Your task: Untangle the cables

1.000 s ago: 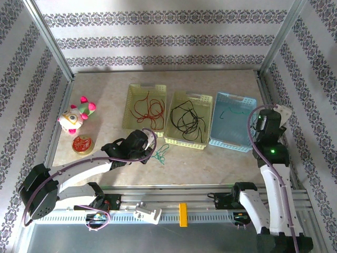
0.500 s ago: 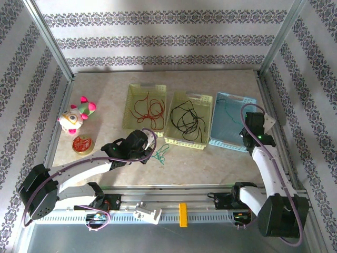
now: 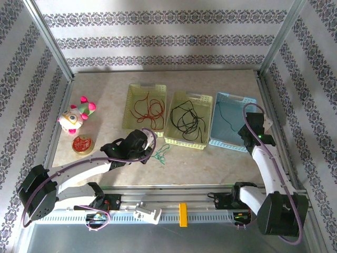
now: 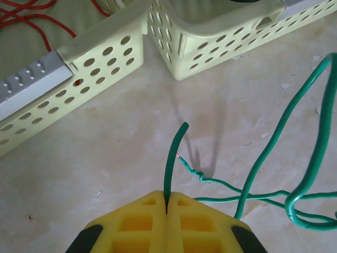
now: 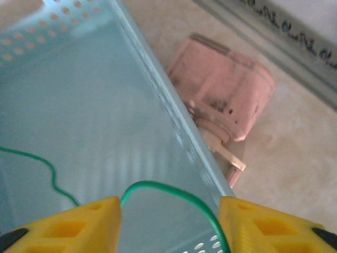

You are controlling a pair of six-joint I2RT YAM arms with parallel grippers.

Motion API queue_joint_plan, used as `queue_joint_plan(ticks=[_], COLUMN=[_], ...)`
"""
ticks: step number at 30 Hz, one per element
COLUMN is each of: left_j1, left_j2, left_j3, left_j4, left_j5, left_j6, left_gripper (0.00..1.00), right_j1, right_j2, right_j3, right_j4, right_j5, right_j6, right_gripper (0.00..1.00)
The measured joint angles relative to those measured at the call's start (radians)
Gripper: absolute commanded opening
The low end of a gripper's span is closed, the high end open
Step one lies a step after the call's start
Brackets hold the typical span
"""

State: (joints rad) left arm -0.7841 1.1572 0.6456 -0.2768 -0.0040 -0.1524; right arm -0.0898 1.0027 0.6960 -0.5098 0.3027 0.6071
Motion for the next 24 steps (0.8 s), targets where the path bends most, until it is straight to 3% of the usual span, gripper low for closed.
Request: queue_joint_plan(ticks=[6, 12, 17, 24], left_j1=[0.000, 0.000, 0.000, 0.000], left_j2=[0.000, 0.000, 0.000, 0.000], left_j3=[0.000, 0.000, 0.000, 0.000], left_j4=[0.000, 0.000, 0.000, 0.000], left_j5=[0.000, 0.000, 0.000, 0.001], left_j6=[0.000, 0.000, 0.000, 0.000], left_gripper=[0.00, 0.00, 0.00, 0.00], right_j1=[0.000, 0.000, 0.000, 0.000], right_j2=[-0.040, -0.032, 0.101, 0.306], right_j3=[0.060, 0.089, 0.122, 0.141], right_j4=[-0.019, -0.044, -0.047, -0.038], right_j5=[-0.017, -0.125, -0.241, -0.286], right_j6=[-0.028, -0.066, -0.083, -0.089], right_gripper=[0.56, 0.62, 0.59, 0.49])
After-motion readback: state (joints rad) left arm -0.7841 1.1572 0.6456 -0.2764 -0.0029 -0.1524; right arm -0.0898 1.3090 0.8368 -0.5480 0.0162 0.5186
